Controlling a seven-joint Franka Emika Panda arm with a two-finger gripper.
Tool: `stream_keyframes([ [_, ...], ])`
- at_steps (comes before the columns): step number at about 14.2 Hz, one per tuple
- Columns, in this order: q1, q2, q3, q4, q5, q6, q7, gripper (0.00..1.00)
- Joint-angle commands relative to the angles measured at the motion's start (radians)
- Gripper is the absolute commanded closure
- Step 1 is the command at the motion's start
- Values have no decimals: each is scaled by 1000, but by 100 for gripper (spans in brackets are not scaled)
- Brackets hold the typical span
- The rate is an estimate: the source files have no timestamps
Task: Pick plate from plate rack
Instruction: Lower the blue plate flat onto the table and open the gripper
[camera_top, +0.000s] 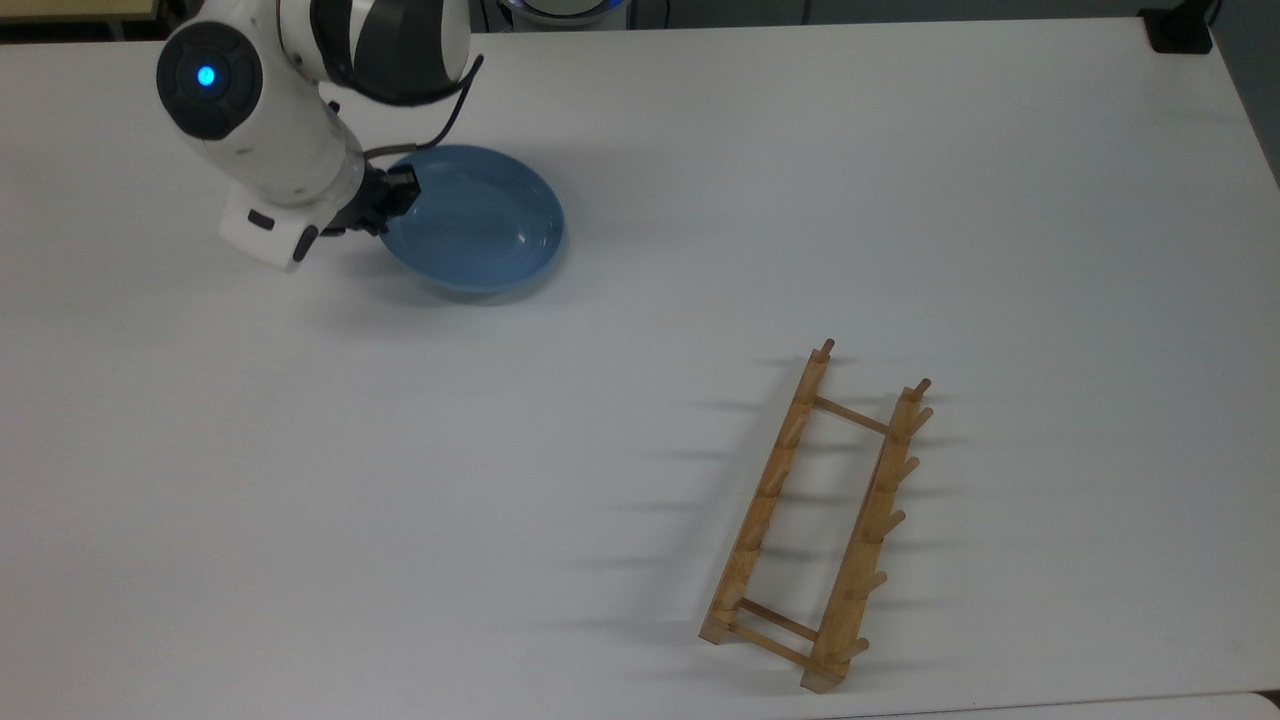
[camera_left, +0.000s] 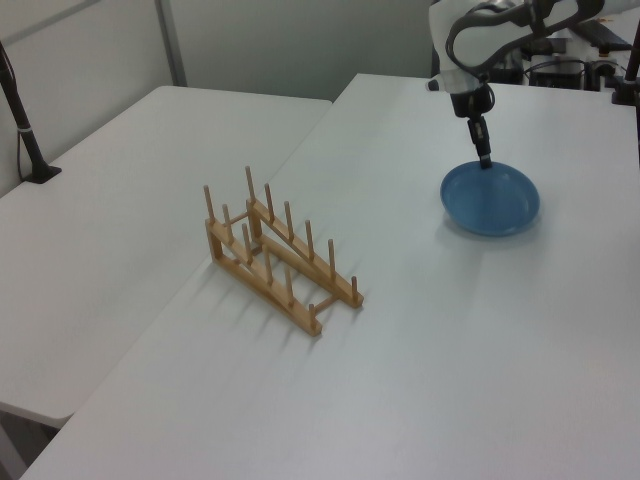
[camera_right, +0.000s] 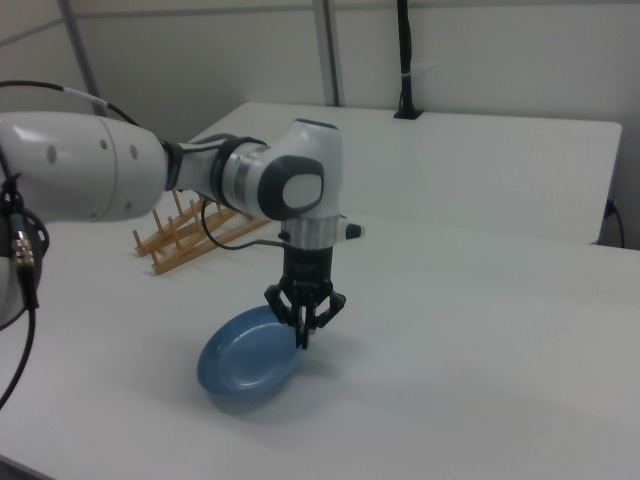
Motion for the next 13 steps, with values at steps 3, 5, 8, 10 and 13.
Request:
stream_keyframes([
  [3,-21,4,4,-4,19,36,-1,21],
  [5,-21,-14,4,1,21,35,14,0],
  [8,-21,-77,4,22,45,22,94,0],
  [10,-13,-142,6,25,85,-4,179,0],
  [13,27,-225,20,56,87,-46,452,0],
])
